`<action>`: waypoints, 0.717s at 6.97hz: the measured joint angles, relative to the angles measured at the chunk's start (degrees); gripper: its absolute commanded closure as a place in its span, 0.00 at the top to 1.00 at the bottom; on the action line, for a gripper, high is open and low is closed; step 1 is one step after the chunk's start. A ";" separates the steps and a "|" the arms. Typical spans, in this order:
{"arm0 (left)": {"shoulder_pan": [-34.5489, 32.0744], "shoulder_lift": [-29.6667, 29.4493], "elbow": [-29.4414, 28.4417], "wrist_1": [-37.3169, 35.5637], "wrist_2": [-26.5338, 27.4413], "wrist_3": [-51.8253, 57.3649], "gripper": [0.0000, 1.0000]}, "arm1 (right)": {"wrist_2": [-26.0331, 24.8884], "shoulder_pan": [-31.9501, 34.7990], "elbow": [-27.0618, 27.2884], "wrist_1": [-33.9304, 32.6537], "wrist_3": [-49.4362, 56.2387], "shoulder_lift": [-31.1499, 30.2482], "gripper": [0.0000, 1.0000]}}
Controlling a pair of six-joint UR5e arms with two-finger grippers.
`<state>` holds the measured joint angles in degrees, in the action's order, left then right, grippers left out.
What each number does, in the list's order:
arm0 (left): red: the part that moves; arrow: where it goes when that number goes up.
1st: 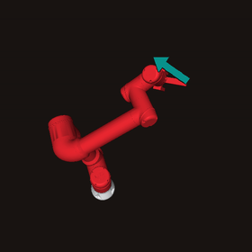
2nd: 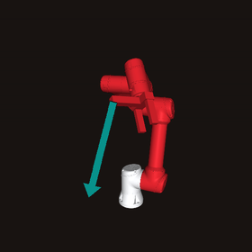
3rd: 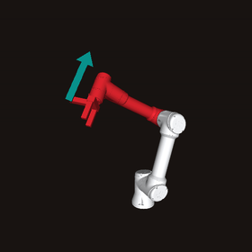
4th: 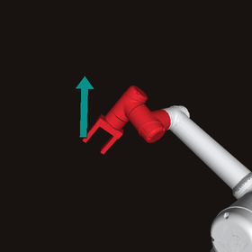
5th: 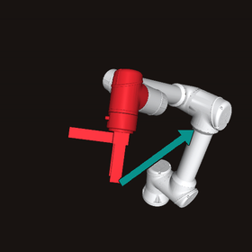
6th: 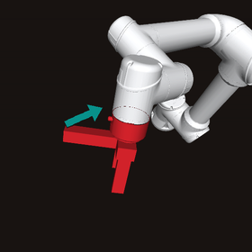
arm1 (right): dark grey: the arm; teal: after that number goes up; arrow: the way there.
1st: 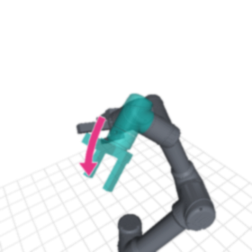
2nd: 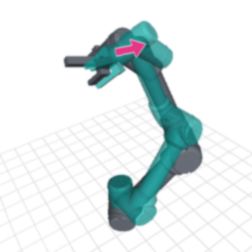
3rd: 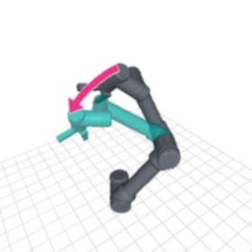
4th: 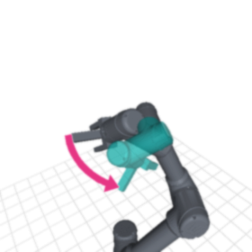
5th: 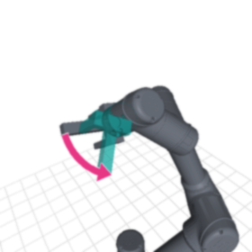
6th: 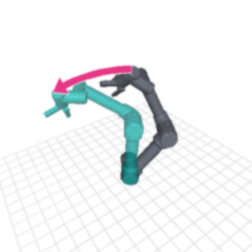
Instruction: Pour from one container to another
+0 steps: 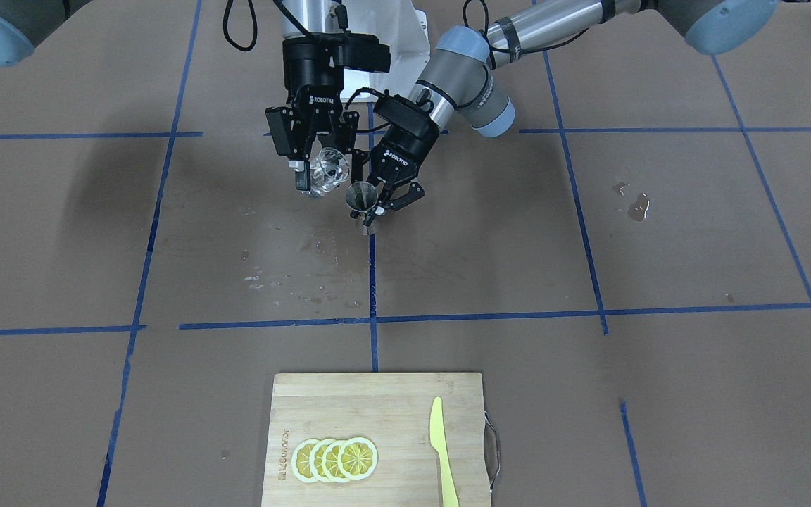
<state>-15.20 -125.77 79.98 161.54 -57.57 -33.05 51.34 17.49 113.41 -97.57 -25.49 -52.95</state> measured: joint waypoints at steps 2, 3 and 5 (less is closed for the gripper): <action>0.00 -0.06 0.00 0.00 0.00 0.00 0.00 | -0.33 -0.06 -0.53 -3.11 2.13 1.82 0.02; 0.00 -0.07 0.00 0.00 0.00 0.00 0.00 | -0.73 -0.10 -1.00 -3.81 3.22 2.40 0.02; 0.00 -0.09 0.00 0.00 0.00 0.00 0.00 | -2.22 -0.21 -2.28 -4.22 5.58 3.00 0.02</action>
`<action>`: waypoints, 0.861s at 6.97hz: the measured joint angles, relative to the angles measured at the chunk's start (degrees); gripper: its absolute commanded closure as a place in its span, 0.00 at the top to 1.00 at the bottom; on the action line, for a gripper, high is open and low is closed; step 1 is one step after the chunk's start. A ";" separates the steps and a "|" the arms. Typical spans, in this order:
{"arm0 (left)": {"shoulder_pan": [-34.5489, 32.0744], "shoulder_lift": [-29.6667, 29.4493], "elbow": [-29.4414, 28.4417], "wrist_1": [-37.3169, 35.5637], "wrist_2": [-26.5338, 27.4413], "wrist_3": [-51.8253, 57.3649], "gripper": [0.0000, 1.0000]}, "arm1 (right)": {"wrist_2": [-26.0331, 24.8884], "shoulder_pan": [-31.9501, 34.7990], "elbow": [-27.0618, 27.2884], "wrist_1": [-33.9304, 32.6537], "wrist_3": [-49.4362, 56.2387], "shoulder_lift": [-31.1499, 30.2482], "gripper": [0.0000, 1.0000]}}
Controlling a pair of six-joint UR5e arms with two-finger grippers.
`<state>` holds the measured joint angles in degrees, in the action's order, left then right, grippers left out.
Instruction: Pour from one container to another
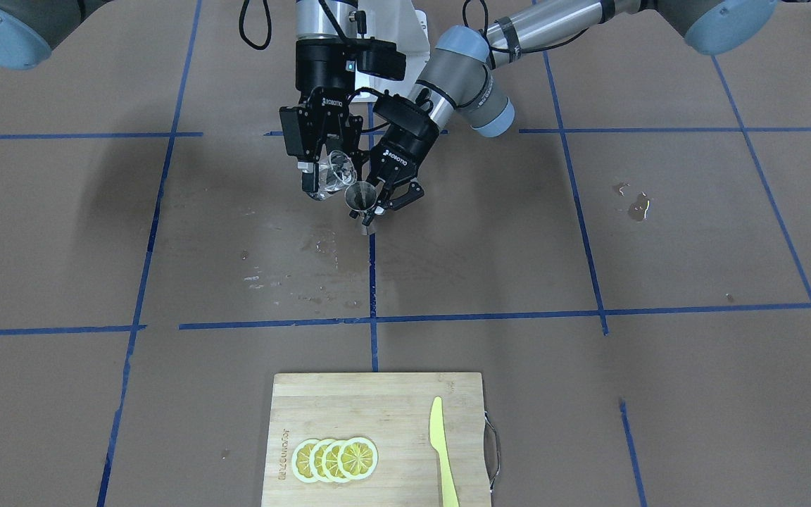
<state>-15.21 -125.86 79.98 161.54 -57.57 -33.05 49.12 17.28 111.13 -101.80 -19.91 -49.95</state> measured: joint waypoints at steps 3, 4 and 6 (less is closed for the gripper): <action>-0.01 -0.17 0.07 0.00 -0.08 0.00 0.00 | -1.21 -0.05 -0.30 -1.02 6.13 0.34 0.03; -0.05 -0.22 0.08 0.00 -0.08 0.00 0.00 | -1.56 -0.05 -0.30 -1.43 8.35 0.52 0.03; -0.08 -0.29 0.09 0.00 -0.09 0.00 0.00 | -1.94 -0.05 -0.25 -2.06 11.87 0.62 0.03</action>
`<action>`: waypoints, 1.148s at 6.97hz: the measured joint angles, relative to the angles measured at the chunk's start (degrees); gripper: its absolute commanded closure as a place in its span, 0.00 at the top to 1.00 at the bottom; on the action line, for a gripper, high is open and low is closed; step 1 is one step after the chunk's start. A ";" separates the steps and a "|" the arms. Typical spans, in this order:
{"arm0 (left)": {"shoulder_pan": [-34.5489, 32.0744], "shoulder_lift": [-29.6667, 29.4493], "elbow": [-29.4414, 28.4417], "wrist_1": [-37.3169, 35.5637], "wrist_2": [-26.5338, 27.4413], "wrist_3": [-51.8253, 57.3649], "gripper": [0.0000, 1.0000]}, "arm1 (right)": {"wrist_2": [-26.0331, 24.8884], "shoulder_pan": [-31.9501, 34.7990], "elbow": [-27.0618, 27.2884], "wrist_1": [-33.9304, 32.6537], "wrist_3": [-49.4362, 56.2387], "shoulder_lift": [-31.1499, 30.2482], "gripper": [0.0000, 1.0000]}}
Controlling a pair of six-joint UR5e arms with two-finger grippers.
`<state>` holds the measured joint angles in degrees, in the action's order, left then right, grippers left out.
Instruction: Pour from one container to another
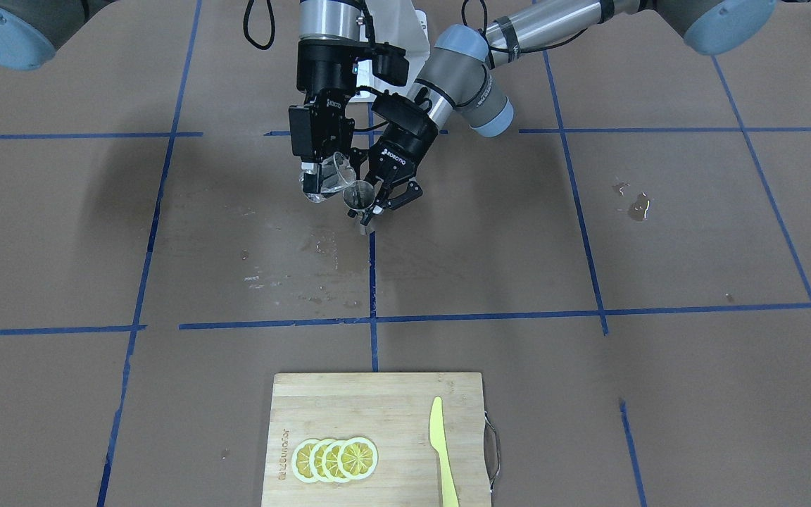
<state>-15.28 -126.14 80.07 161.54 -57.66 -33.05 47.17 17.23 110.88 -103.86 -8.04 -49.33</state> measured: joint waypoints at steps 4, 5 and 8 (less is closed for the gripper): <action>-0.01 -0.12 0.00 0.00 0.00 0.05 0.00 | -0.86 0.00 0.15 -2.93 5.30 0.84 0.03; -0.01 -0.14 0.00 0.00 0.00 0.05 0.00 | -0.91 0.00 0.14 -2.96 6.19 0.90 0.03; -0.01 -0.30 0.00 0.00 0.00 0.06 0.00 | -0.94 0.00 0.07 -2.85 7.36 1.19 0.04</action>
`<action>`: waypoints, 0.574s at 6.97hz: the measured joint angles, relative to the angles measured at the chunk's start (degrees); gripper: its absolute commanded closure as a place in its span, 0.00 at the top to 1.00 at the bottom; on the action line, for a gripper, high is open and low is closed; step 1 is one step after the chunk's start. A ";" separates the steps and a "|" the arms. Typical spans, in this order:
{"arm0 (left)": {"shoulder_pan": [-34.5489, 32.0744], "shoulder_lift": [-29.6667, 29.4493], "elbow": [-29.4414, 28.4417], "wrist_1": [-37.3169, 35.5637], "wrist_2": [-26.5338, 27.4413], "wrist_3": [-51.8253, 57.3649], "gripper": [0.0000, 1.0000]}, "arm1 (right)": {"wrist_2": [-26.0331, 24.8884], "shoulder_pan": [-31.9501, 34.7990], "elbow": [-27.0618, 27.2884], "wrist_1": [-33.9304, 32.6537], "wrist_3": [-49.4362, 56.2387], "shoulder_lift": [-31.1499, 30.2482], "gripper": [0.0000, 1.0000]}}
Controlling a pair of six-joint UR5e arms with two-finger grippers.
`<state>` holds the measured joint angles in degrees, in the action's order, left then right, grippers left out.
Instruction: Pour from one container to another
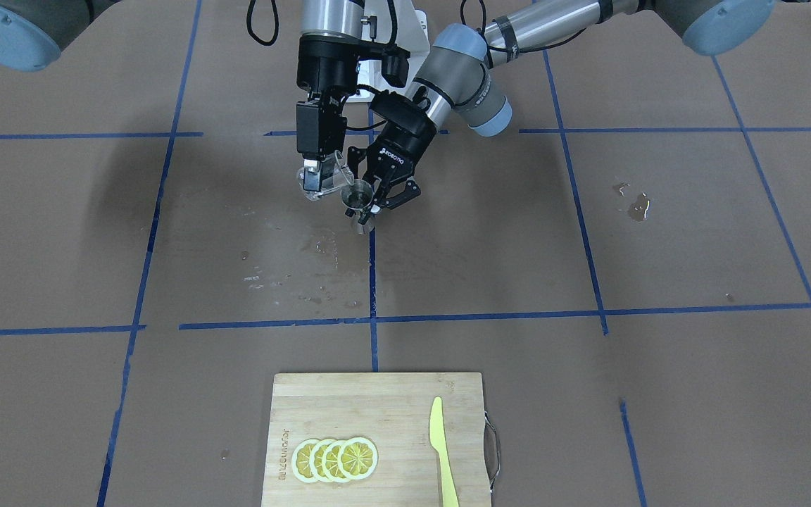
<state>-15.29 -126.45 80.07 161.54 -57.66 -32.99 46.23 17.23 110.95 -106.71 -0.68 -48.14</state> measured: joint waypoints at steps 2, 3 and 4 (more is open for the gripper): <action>0.00 -0.02 0.00 0.00 0.00 -0.05 0.00 | 0.00 -0.06 -0.24 0.01 0.29 0.65 0.04; 0.00 -0.02 0.00 0.00 0.00 -0.04 0.00 | 0.00 -0.07 -0.35 0.01 0.34 0.80 0.04; 0.00 -0.03 0.00 0.00 0.00 -0.03 0.00 | 0.00 -0.09 -0.47 0.01 0.38 0.93 0.04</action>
<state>-15.29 -126.47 80.07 161.54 -57.65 -33.01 46.23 17.14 110.48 -106.70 -0.30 -47.21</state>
